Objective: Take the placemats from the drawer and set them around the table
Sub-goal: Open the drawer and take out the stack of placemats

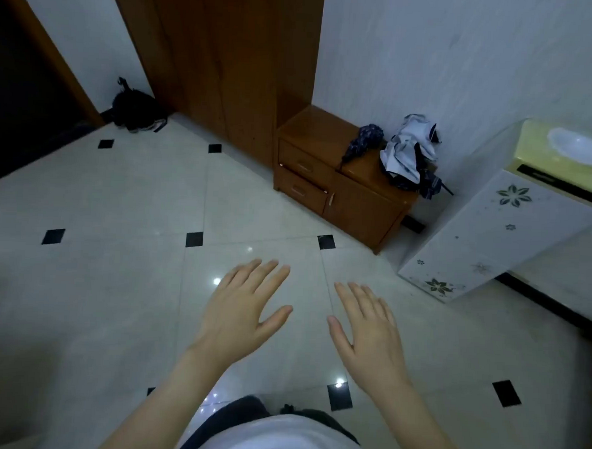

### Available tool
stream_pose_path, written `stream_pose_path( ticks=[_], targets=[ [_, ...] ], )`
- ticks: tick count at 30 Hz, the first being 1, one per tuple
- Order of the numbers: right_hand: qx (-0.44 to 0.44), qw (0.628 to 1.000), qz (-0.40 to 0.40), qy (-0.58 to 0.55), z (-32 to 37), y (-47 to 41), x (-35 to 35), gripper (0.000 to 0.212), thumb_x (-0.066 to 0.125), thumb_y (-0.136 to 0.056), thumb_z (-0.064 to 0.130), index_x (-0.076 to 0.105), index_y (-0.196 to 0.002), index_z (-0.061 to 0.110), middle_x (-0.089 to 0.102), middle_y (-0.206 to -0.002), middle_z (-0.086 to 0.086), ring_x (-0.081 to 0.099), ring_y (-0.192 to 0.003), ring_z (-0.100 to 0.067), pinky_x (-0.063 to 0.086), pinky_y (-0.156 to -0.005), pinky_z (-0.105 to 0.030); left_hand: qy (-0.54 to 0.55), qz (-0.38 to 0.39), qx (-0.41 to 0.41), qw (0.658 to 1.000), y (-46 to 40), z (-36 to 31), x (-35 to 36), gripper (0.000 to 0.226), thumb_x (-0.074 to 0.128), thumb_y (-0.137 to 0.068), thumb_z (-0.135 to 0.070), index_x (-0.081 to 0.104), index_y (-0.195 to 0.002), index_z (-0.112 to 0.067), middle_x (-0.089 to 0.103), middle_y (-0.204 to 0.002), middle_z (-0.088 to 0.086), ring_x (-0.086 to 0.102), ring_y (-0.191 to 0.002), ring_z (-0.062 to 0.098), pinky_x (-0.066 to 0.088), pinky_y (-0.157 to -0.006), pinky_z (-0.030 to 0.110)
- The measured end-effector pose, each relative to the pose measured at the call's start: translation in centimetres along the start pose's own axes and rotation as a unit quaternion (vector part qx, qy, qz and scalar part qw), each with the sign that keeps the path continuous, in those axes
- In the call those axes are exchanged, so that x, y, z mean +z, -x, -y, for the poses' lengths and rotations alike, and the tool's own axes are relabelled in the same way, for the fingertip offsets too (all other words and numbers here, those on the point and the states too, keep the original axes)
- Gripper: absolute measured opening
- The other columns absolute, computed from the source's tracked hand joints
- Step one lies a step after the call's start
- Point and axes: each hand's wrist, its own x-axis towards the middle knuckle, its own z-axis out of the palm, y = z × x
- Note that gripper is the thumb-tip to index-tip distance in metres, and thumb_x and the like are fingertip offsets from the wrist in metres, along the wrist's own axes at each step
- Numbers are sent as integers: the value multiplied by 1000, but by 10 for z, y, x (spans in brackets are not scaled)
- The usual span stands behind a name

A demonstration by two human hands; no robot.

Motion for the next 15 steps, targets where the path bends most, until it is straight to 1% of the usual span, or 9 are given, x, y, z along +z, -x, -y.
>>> stream_pose_path(
  ticks=[4, 8, 12, 15],
  targets=[
    [-22, 999, -34, 11, 3, -37, -20, 59, 25, -96, 51, 38, -146, 22, 43, -148, -6, 35, -139, -26, 27, -115, -47, -2, -44, 5, 999, -33, -2, -17, 59, 37, -93, -54, 48, -140, -21, 53, -140, 1, 45, -131, 24, 39, -106, 42],
    [-40, 998, -55, -5, 9, -70, -25, 58, 28, -96, 48, 39, -146, 20, 45, -146, -7, 35, -139, -25, 31, -112, -49, 2, -57, -3, 998, -54, 14, -19, 57, 37, -93, -52, 49, -139, -21, 55, -138, 2, 47, -130, 25, 40, -105, 42],
    [-22, 999, -29, -13, 17, -100, -10, 60, 25, -95, 51, 35, -147, 23, 41, -150, -4, 32, -141, -23, 28, -114, -47, 8, -30, -18, 999, -72, 42, -10, 58, 34, -94, -53, 48, -140, -21, 53, -140, 1, 45, -132, 25, 39, -106, 41],
    [-4, 1000, -4, -20, 25, -125, 12, 62, 22, -95, 53, 32, -149, 25, 38, -151, -4, 29, -142, -22, 25, -116, -45, 14, -2, -30, 999, -86, 72, 0, 59, 31, -95, -54, 45, -142, -23, 50, -142, -1, 42, -134, 22, 35, -109, 38]
  ],
)
